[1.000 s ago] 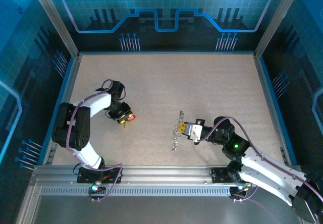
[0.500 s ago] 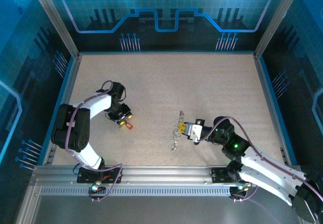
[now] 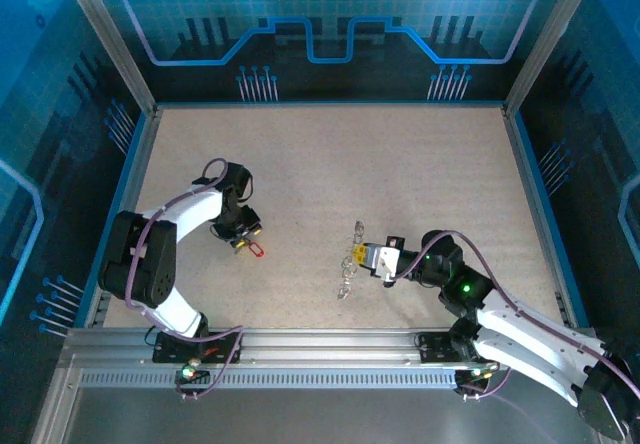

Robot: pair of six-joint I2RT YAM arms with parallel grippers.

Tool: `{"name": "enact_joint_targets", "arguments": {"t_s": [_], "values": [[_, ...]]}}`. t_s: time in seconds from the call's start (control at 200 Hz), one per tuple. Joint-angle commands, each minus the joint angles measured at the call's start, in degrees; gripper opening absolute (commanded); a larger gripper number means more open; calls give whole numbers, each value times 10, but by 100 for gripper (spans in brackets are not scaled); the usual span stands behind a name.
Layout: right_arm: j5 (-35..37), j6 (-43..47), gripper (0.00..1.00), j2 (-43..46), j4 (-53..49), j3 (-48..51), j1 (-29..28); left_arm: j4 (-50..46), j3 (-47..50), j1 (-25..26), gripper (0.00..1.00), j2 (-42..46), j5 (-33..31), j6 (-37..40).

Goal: Put the keys on the keyring

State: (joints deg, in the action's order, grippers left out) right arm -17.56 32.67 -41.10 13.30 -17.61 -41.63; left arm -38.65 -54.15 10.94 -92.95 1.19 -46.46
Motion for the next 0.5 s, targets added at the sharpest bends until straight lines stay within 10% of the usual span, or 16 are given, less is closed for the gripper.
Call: {"name": "enact_joint_targets", "arguments": {"t_s": [0.0,0.495], "values": [[-9,6,0,9,14,-8,-3,-7,11,3,40,-3,-3,1],[-10,6,0,14,11,-8,-3,38,35,4,35,-12,26,-11]]}}
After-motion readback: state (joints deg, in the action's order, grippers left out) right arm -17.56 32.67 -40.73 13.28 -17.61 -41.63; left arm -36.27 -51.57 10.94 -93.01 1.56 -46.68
